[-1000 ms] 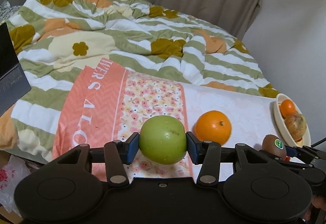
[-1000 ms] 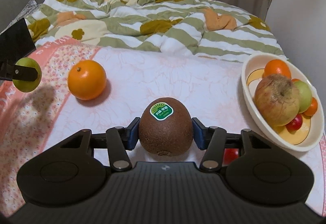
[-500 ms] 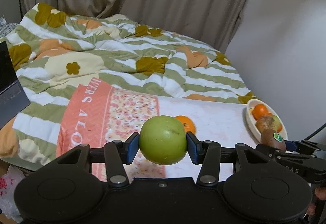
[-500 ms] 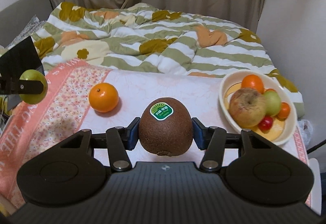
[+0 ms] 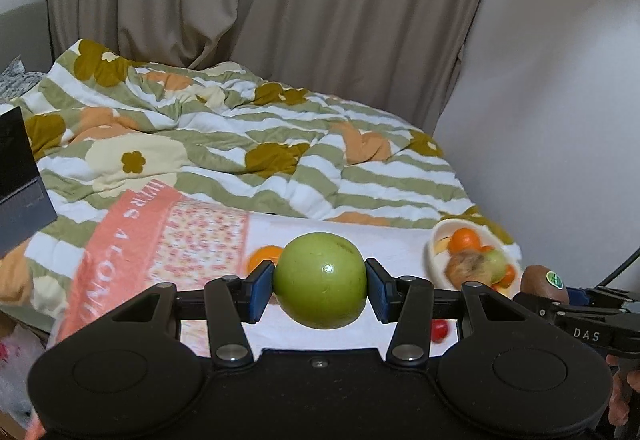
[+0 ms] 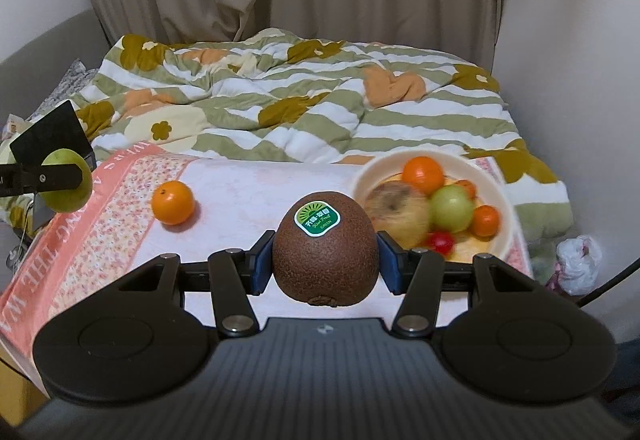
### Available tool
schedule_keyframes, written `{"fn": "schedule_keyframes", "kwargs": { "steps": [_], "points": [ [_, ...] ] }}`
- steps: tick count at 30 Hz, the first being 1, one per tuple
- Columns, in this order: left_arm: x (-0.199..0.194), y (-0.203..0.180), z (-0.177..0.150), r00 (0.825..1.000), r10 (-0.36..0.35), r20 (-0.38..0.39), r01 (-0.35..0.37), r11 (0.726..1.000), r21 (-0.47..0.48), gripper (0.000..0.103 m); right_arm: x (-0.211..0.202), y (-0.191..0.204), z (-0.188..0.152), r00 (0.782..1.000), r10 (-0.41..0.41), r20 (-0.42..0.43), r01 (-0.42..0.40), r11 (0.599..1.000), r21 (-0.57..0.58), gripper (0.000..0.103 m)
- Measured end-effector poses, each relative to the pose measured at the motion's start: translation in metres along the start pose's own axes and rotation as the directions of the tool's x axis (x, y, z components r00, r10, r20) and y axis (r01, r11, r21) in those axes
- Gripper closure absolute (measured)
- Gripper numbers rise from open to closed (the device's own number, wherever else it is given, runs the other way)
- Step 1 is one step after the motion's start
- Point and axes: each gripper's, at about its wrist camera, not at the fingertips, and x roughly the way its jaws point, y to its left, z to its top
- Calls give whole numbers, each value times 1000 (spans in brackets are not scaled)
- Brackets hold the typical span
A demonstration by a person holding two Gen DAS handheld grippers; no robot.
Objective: Organize fruits
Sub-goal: 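Carry the small green apple and kiwi in both tools to the bowl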
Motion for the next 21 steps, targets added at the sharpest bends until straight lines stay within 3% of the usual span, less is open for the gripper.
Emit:
{"fn": "schedule_keyframes", "kwargs": {
  "steps": [11,21],
  "points": [
    [20,-105,-12,999,-33,26,33,999,1,50,-21,-104,11,998,11,54,-8,999,-44,35],
    [85,-164,4,997,-81,-2,81,995,63,50,13,-161,26,999,-6,50,6,1000,12,35]
  ]
}}
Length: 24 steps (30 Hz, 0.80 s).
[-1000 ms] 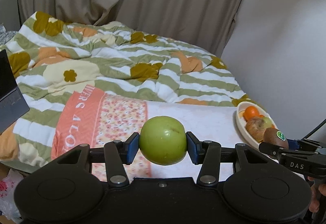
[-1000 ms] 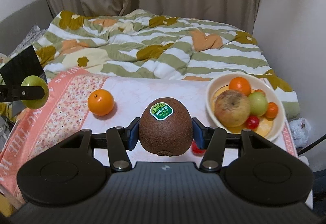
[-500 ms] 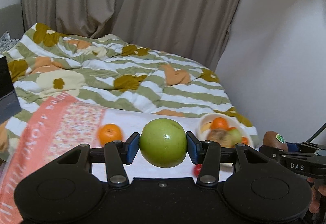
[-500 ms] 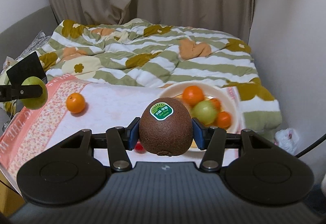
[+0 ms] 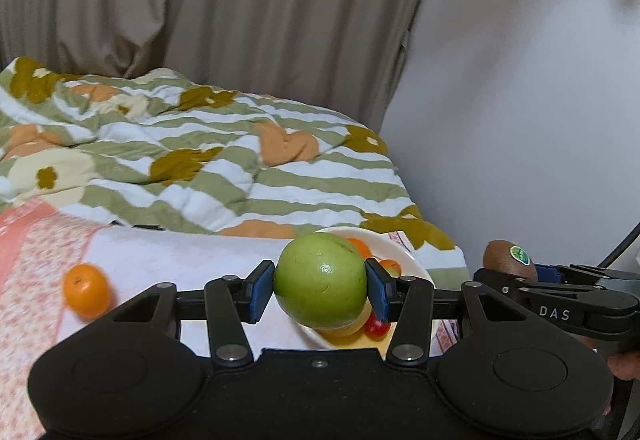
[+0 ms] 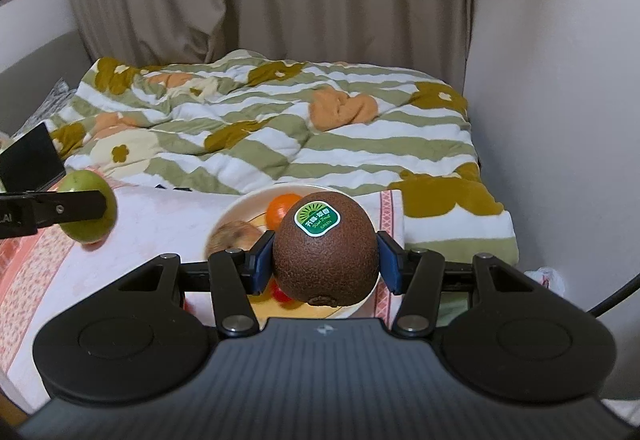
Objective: Organize fruits
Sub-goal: 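Carry the small green apple and kiwi in both tools to the bowl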
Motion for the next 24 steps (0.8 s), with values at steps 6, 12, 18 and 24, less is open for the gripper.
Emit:
{"fn": "schedule_keyframes", "kwargs": {
  "steps": [6,12,18,24],
  "points": [
    [59,-5,9,998,-16,-57,19,999,35,50,33,-15,4,1000,-7,-29,8,999,33,35],
    [110,1,19,995,-15,-104,19,999,39,50,64,-22,10,998,-14,-61,16,999,45,35],
    [148,4,26,988,-17,-155,24,999,47,50,92,-25,17,997,-16,-82,22,998,66,35],
    [173,4,26,979,-17,-205,31,997,68,50,111,-28,21,995,-18,-101,26,997,76,35]
  ]
}}
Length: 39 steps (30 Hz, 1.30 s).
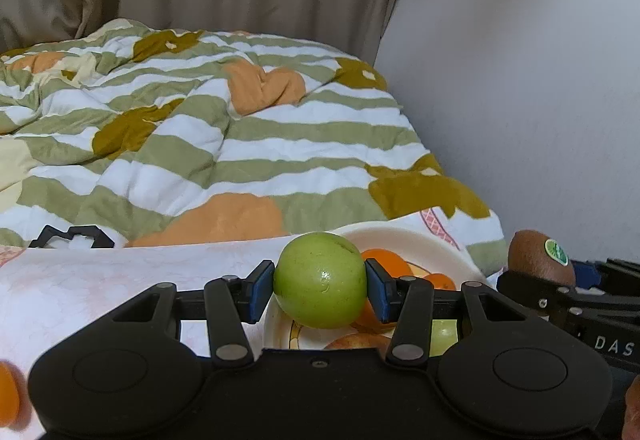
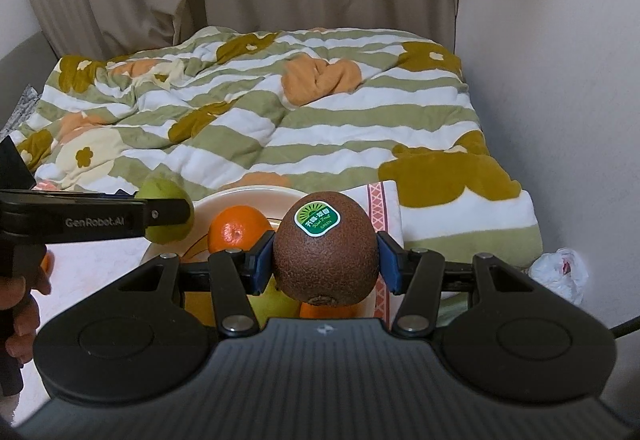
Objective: Organize fruits
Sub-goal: 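Carry the small green apple and kiwi in both tools to the bowl, then lower both fruits into the bowl and open both tools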
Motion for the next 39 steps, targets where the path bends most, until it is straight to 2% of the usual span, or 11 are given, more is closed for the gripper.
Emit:
{"fn": "schedule_keyframes", "kwargs": {
  "steps": [4,5,7,8,9,21,32,34,37,39],
  "points": [
    [6,-2,0,1000,1,-18,-1,1000,21,50,8,-3,2,1000,2,-9,-2,1000,11,35],
    [7,-1,0,1000,-2,-18,2,1000,23,47,9,-3,2,1000,1,-12,-1,1000,12,35],
    [2,-2,1,1000,-16,2,16,999,31,26,12,-4,4,1000,-1,-15,1,1000,12,35],
    [0,-4,2,1000,-4,17,4,999,40,10,12,-4,4,1000,-1,-17,1,1000,13,35],
    [-4,-5,3,999,9,37,-11,999,53,4,12,-4,4,1000,0,-16,0,1000,13,35],
    [-46,16,-2,995,73,63,-76,996,45,4,39,3,22,996,64,-58,-64,998,5,35],
    [-67,42,-18,989,136,52,-136,991,-6,4,78,3,31,981,139,-138,-128,988,87,32],
    [-71,45,-20,988,143,55,-143,990,-13,4,77,2,31,983,133,-128,-121,988,96,29],
    [-76,45,-23,986,153,61,-152,988,-16,4,75,0,32,983,142,-114,-128,984,120,3],
    [-80,46,-25,985,160,66,-160,987,-16,4,71,-1,33,988,122,-91,-110,986,127,0]
  ]
}}
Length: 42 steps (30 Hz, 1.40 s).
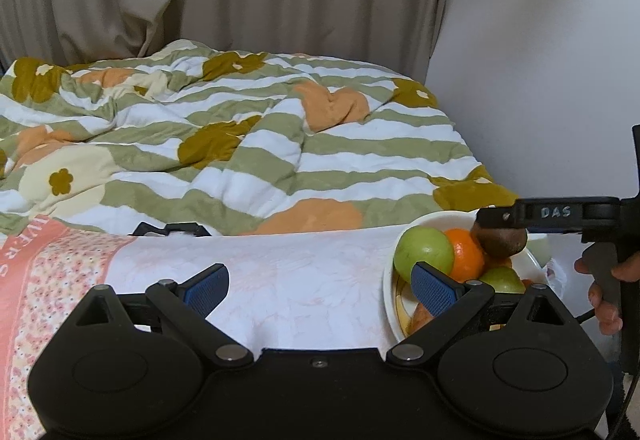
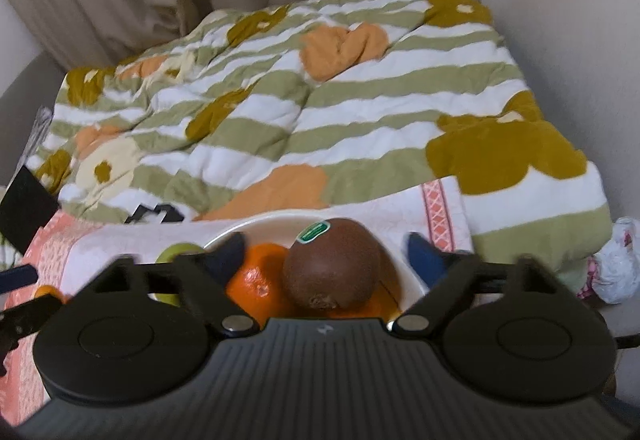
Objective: Organize fruits
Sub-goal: 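Lower both fruits into the bowl and open both tools, then move both tools back toward the last orange and red tomato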
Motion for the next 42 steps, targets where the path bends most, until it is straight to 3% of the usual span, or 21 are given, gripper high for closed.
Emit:
{"fn": "schedule_keyframes", "kwargs": {
  "steps": [6,15,26,35,38,42],
  "points": [
    [-18,0,-6,1000,13,19,-13,1000,-10,4,-18,-1,-2,1000,-2,24,2,1000,5,0],
    [-73,-3,-15,992,58,110,-57,998,-17,4,-83,16,-7,994,17,109,-16,1000,-12,0],
    [-162,21,-50,961,180,210,-169,983,-69,3,-160,75,-33,976,101,192,-82,991,-104,0],
    [-208,66,-78,929,271,252,-247,961,-123,2,-186,134,-77,968,156,198,-128,981,-148,0],
    [-213,82,-87,932,265,249,-243,963,-117,1,-187,152,-94,971,141,192,-113,983,-146,0],
    [-206,104,-96,952,217,215,-201,975,-94,1,-181,169,-115,979,91,184,-69,990,-120,0]
  ]
}}
